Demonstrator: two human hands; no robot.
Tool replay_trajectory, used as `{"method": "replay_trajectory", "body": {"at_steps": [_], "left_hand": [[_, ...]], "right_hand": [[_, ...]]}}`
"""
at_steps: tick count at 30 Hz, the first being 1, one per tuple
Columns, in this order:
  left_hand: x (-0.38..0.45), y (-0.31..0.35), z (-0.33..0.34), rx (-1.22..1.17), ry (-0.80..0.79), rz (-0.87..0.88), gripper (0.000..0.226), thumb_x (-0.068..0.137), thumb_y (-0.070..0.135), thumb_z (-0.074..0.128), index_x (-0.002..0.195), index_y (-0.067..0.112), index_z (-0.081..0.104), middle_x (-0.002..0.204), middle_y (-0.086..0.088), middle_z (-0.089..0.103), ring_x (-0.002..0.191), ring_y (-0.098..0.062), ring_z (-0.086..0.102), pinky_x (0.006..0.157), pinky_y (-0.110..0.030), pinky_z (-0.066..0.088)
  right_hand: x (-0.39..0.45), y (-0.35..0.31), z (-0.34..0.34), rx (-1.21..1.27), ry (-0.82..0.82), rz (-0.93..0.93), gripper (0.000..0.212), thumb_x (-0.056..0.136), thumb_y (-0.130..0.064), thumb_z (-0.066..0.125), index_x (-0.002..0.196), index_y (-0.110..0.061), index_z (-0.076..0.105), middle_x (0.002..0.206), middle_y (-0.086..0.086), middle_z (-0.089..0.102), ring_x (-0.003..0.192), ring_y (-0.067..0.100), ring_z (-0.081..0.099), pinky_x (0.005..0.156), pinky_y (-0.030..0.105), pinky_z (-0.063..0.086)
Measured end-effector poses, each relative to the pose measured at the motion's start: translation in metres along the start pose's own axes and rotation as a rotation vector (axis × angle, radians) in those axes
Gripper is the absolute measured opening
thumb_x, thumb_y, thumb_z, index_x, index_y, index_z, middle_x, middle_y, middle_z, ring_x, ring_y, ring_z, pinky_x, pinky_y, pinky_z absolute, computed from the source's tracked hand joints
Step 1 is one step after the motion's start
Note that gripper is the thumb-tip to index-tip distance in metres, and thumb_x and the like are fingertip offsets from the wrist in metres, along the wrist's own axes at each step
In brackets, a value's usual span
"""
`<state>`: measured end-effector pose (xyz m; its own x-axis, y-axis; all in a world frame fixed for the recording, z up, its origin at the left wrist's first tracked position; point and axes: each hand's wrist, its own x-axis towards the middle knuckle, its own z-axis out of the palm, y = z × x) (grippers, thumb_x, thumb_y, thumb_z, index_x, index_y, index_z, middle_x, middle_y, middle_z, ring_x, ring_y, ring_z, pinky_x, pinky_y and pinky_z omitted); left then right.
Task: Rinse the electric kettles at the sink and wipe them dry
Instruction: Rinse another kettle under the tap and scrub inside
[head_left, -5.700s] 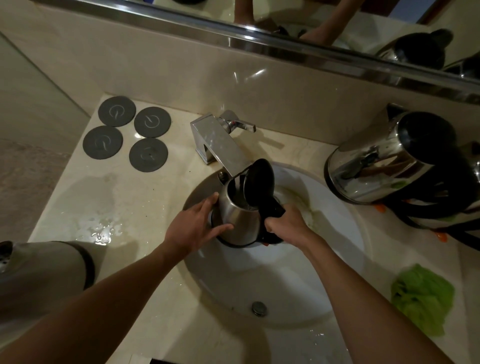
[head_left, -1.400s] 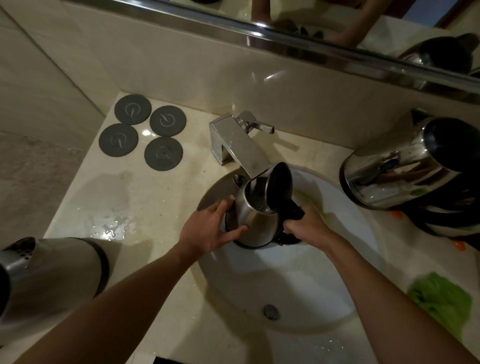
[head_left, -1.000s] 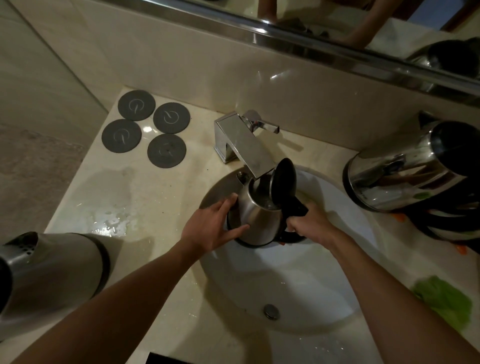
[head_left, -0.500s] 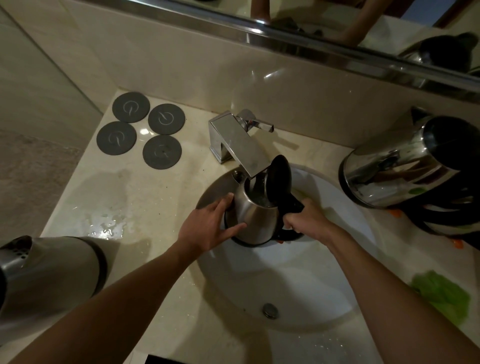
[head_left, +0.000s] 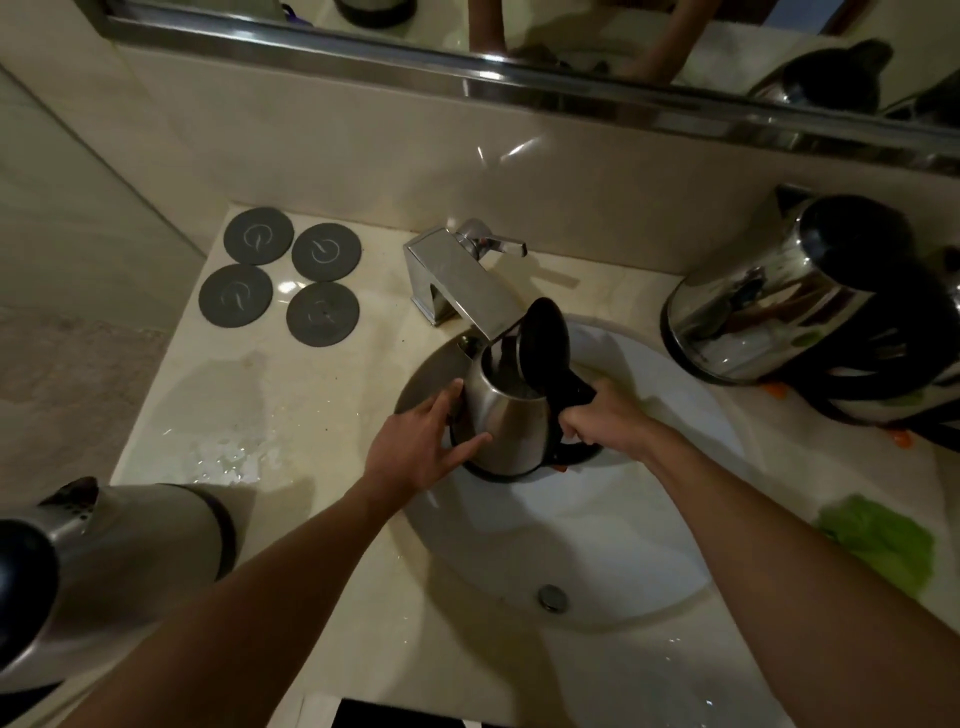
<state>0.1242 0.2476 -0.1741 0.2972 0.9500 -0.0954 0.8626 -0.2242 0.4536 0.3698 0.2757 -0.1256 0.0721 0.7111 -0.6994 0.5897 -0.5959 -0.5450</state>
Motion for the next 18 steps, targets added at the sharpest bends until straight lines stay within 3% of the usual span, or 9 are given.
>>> {"method": "replay_trajectory", "body": {"at_steps": [11,18], "left_hand": [[-0.0013,0.0008,0.0011,0.033,-0.019,-0.024,0.087,0.086,0.073,0.046,0.155,0.024,0.023,0.136,-0.005,0.059,0.107,-0.024,0.066,0.088,-0.035,0.053],[-0.0003,-0.0015,0.0038,0.048,0.004,-0.015,0.088,0.085,0.073,0.047,0.154,0.022,0.026,0.131,-0.007,0.063,0.099,-0.025,0.068,0.081,-0.036,0.055]], "right_hand": [[-0.0065,-0.0014,-0.0008,0.003,0.02,0.0,0.01,0.069,0.0,0.062,0.067,-0.008,0.056,0.055,0.004,0.052,0.052,0.017,0.053,0.05,0.023,0.041],[-0.0023,-0.0001,-0.0025,0.001,0.007,-0.028,0.011,0.068,0.001,0.061,0.067,-0.008,0.056,0.052,0.003,0.052,0.05,0.016,0.052,0.048,0.022,0.041]]}}
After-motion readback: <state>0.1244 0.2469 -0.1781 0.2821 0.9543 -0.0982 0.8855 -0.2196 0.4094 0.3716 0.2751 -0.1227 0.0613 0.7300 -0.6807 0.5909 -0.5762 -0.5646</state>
